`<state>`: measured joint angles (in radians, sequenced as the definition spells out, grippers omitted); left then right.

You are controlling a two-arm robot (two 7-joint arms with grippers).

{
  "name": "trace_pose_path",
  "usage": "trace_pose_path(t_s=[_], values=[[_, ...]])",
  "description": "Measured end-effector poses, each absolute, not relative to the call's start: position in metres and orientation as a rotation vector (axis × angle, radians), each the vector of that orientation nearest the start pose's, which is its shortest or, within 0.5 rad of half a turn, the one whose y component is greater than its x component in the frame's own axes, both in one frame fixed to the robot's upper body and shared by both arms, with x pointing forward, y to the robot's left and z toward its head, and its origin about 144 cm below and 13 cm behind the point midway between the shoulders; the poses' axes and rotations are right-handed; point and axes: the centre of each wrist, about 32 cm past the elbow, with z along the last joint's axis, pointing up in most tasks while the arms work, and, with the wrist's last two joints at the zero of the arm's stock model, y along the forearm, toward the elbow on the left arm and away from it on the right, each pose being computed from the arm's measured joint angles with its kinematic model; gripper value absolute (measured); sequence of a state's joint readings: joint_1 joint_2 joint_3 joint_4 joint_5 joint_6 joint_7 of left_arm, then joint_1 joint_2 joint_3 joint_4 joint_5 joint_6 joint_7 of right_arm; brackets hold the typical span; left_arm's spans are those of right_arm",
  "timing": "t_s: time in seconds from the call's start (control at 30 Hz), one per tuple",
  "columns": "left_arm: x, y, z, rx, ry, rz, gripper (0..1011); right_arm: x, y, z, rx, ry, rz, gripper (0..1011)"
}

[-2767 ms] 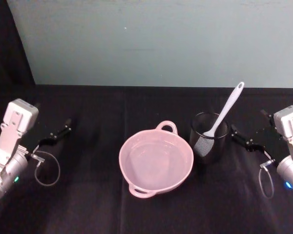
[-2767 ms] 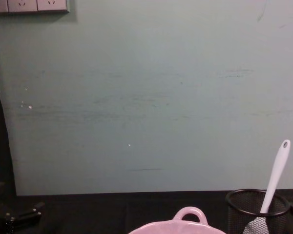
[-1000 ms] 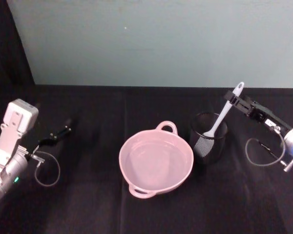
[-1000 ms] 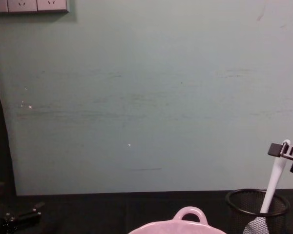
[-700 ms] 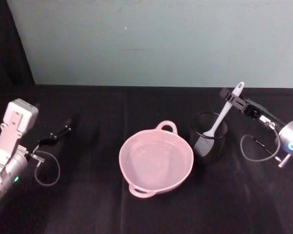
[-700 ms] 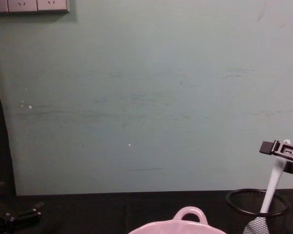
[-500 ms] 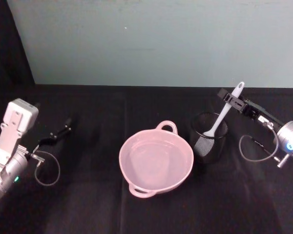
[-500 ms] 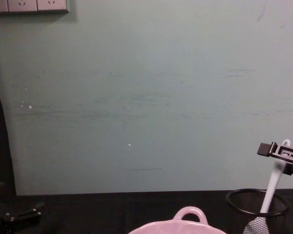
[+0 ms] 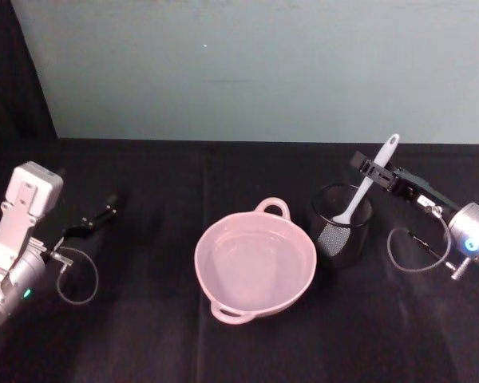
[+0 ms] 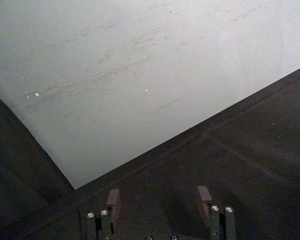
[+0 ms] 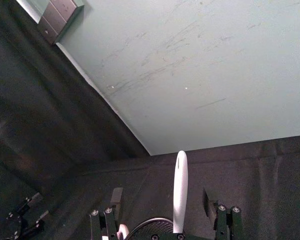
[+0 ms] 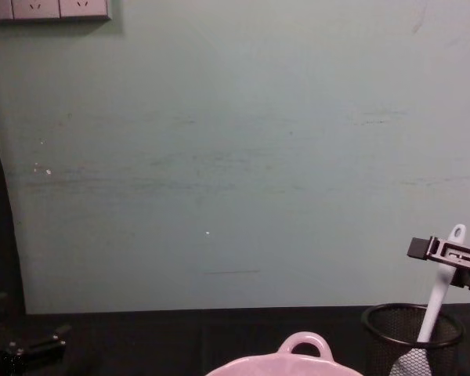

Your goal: Use the one hand to pick up the spoon and stir the clear water in the bowl.

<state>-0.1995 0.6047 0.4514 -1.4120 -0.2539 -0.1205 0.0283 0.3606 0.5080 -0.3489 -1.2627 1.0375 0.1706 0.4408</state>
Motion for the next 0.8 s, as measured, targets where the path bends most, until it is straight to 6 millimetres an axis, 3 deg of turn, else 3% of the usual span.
trace_pose_path(t_s=[0.53, 0.67, 0.8], values=[[0.4886, 0.3097, 1.1398, 0.304, -0.285, 1.248, 1005, 0.5434, -0.3247, 1.1731, 0.225, 0.474, -0.955, 1003], [0.4886, 0.3097, 1.1398, 0.305, -0.285, 1.248, 1005, 0.5434, -0.3247, 1.1730, 0.225, 0.475, -0.955, 947], [0.4886, 0.3097, 1.1398, 0.304, -0.285, 1.248, 1005, 0.5434, -0.3248, 1.1729, 0.226, 0.476, -0.954, 817]])
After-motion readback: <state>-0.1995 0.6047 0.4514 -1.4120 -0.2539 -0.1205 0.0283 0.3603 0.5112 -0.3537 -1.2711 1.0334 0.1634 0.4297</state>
